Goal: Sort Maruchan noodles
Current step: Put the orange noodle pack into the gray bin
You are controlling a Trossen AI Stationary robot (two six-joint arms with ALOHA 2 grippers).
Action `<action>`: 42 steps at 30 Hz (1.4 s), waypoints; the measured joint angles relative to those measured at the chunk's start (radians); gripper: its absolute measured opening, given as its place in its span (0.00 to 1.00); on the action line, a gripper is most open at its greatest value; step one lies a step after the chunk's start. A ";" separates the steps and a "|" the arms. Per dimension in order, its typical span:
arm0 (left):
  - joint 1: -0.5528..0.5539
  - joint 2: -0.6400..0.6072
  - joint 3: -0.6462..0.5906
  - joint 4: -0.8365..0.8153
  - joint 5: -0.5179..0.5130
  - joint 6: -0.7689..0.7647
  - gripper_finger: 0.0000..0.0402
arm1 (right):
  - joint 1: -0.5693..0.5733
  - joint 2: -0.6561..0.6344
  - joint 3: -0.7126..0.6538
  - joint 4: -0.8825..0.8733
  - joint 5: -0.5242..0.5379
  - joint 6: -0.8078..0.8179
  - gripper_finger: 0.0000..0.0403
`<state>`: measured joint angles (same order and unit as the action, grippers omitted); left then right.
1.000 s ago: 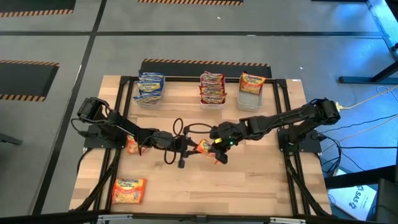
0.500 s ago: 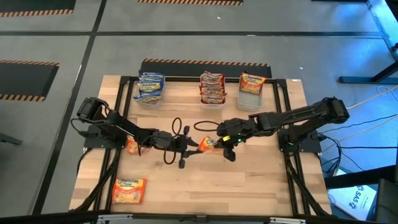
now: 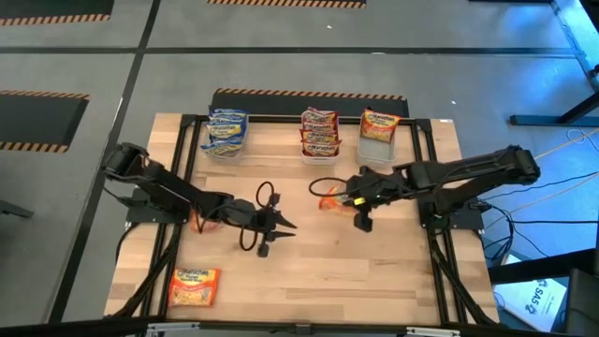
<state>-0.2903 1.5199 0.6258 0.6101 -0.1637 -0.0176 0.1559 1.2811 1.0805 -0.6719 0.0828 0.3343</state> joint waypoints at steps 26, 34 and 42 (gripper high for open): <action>0.101 -0.260 -0.180 -0.172 0.041 -0.029 0.22 | -0.781 -0.016 0.000 -0.226 0.146 -0.908 0.00; 0.139 -0.260 -0.180 -0.160 0.082 -0.021 0.22 | -0.939 0.070 -0.022 -0.103 0.003 -1.141 0.00; 0.142 -0.259 -0.180 -0.161 0.081 -0.014 0.22 | -1.020 0.177 -0.023 -0.045 -0.127 -1.246 0.00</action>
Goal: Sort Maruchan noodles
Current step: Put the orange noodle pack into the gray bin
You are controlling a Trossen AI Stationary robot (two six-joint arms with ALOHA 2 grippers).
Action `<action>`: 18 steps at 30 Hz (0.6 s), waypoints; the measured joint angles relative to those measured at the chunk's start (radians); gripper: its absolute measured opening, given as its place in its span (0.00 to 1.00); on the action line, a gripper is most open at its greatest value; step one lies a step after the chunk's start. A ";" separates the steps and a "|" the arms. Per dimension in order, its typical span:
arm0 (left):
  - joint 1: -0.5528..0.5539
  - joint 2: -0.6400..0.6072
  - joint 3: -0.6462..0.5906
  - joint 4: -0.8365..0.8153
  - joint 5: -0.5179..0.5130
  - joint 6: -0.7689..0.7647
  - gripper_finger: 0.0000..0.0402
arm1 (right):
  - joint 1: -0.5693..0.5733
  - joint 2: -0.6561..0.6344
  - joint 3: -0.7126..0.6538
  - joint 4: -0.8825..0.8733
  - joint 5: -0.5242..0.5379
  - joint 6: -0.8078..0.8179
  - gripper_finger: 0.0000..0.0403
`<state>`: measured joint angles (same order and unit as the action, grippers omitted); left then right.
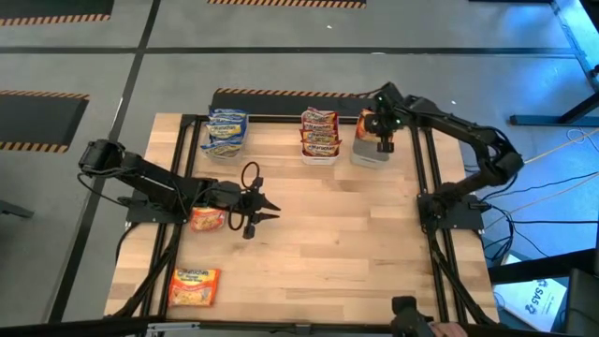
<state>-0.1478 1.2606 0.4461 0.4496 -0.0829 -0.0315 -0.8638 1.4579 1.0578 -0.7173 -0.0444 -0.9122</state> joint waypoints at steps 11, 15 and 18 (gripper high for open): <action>0.000 0.000 0.000 0.000 -0.004 0.015 0.22 | -0.014 0.119 -0.001 0.072 0.017 -0.006 0.00; 0.000 0.000 0.000 0.000 -0.004 0.015 0.22 | -0.014 0.138 -0.001 0.095 0.055 0.025 0.00; 0.000 0.000 0.000 0.000 -0.004 0.015 0.22 | -0.014 0.116 0.005 0.089 0.027 0.018 0.00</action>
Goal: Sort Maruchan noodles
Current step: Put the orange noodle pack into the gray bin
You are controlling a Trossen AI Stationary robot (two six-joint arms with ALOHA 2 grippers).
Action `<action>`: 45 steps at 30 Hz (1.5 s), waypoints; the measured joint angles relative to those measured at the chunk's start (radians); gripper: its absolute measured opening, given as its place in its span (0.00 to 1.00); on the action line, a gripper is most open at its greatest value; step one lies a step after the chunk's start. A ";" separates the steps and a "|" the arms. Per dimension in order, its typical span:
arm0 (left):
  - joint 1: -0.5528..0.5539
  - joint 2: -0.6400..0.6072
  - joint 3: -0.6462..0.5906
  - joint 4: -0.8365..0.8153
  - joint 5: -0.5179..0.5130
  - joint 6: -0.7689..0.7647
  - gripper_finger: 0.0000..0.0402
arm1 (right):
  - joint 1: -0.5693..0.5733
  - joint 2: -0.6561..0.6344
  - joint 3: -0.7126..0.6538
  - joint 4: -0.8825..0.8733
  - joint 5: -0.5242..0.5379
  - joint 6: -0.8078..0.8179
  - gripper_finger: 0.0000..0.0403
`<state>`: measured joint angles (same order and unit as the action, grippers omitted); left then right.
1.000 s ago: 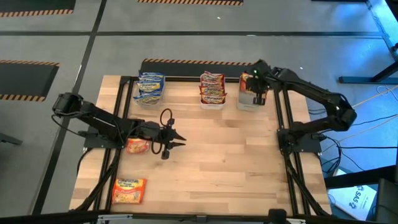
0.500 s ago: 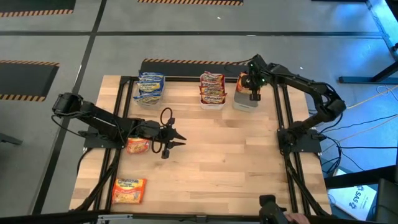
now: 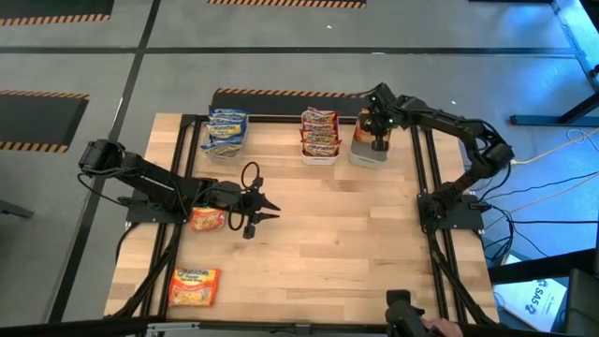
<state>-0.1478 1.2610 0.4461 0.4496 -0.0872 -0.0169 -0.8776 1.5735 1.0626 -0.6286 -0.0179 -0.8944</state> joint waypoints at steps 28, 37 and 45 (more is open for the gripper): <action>0.009 0.000 0.000 0.008 0.000 -0.005 0.22 | -0.033 -0.210 -0.238 0.398 -0.139 0.063 0.00; 0.010 0.000 0.000 0.008 0.000 0.000 0.22 | -0.033 -0.255 -0.240 0.397 -0.209 0.079 0.00; 0.010 0.000 0.000 0.009 0.000 0.000 0.22 | -0.049 -0.235 -0.305 0.400 -0.189 0.069 0.00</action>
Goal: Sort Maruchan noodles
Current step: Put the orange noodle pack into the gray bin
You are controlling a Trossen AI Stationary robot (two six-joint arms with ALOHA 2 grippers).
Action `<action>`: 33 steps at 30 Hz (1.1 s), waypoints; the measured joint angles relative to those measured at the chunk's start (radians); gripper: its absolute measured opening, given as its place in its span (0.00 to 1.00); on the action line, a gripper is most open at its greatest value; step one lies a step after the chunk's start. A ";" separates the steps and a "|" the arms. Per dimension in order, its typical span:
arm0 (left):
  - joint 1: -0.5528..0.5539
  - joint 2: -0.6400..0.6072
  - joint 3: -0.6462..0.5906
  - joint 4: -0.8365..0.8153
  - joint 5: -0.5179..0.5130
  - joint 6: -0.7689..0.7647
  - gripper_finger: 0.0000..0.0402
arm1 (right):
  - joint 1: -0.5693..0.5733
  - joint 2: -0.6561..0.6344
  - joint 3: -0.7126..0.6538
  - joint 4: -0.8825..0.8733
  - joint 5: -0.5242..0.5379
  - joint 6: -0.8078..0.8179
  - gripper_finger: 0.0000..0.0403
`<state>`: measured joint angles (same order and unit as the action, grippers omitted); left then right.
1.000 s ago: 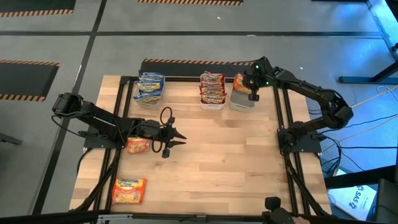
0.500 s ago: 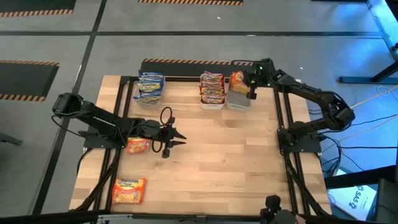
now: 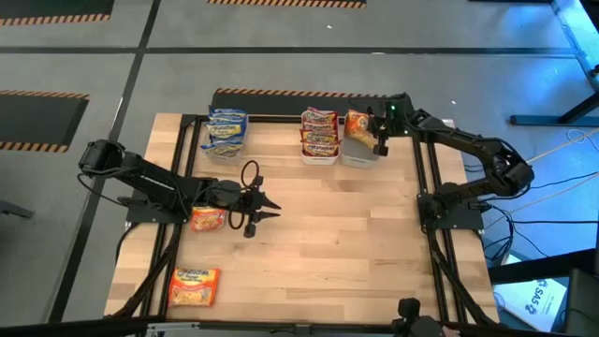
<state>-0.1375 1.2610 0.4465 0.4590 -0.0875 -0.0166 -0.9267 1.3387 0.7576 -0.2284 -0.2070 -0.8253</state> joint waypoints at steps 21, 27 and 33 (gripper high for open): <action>0.000 0.000 0.000 0.020 0.000 -0.009 0.22 | -0.003 0.075 0.014 -0.003 -0.033 -0.203 0.00; 0.000 0.000 0.000 0.031 0.000 -0.028 0.22 | -0.002 0.150 0.013 0.077 0.057 -0.175 0.00; 0.000 0.000 0.000 0.031 0.000 -0.034 0.22 | -0.002 0.151 0.014 0.131 0.112 -0.114 0.10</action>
<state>-0.1375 1.2613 0.4469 0.4896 -0.0875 -0.0502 -0.9287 1.4899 0.7719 -0.0978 -0.0945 -0.9398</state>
